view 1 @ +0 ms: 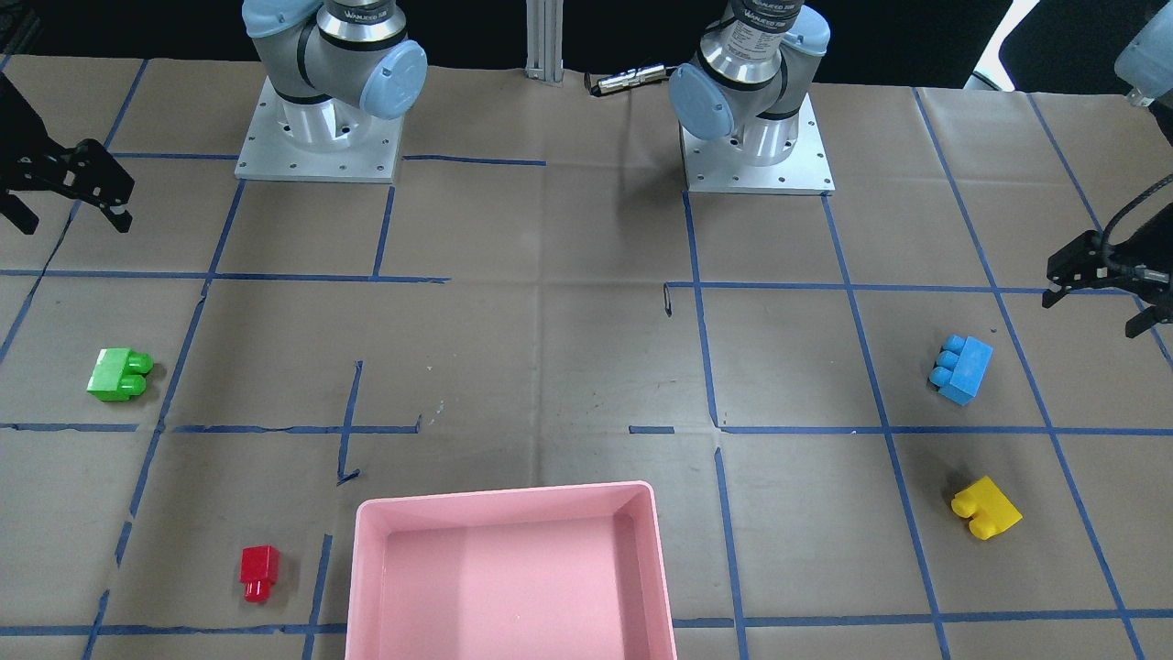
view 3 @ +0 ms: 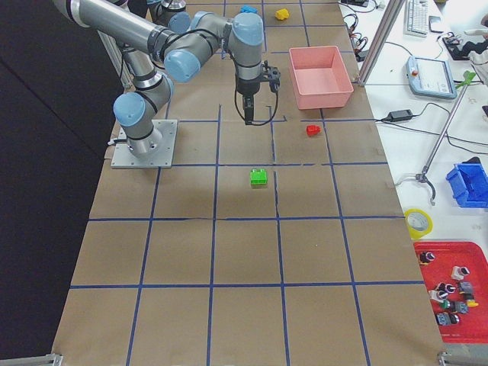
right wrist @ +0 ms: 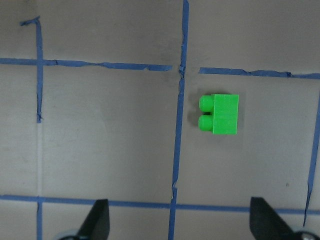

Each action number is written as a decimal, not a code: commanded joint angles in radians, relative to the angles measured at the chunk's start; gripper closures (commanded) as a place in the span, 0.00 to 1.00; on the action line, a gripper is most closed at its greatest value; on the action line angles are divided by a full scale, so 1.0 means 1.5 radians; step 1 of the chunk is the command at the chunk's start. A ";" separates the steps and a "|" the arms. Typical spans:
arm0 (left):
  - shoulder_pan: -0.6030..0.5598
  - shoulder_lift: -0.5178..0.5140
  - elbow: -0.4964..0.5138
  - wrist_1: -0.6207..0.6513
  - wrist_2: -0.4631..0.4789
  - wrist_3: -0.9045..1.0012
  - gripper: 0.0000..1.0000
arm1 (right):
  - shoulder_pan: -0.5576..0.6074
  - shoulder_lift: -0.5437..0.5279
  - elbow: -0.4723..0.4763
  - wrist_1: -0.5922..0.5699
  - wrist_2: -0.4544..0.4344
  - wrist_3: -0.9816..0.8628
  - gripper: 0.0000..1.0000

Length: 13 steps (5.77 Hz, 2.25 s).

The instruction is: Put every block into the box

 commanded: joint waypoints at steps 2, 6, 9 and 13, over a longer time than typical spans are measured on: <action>0.000 -0.036 -0.141 0.190 -0.008 0.041 0.01 | -0.100 0.055 0.124 -0.184 0.051 -0.127 0.00; 0.022 -0.113 -0.234 0.367 -0.008 0.117 0.01 | -0.105 0.210 0.129 -0.353 0.052 -0.116 0.00; 0.024 -0.140 -0.237 0.391 -0.036 0.133 0.01 | -0.098 0.276 0.173 -0.513 0.052 -0.091 0.01; 0.023 -0.135 -0.237 0.392 -0.048 0.138 0.35 | -0.070 0.283 0.173 -0.514 0.053 -0.080 0.01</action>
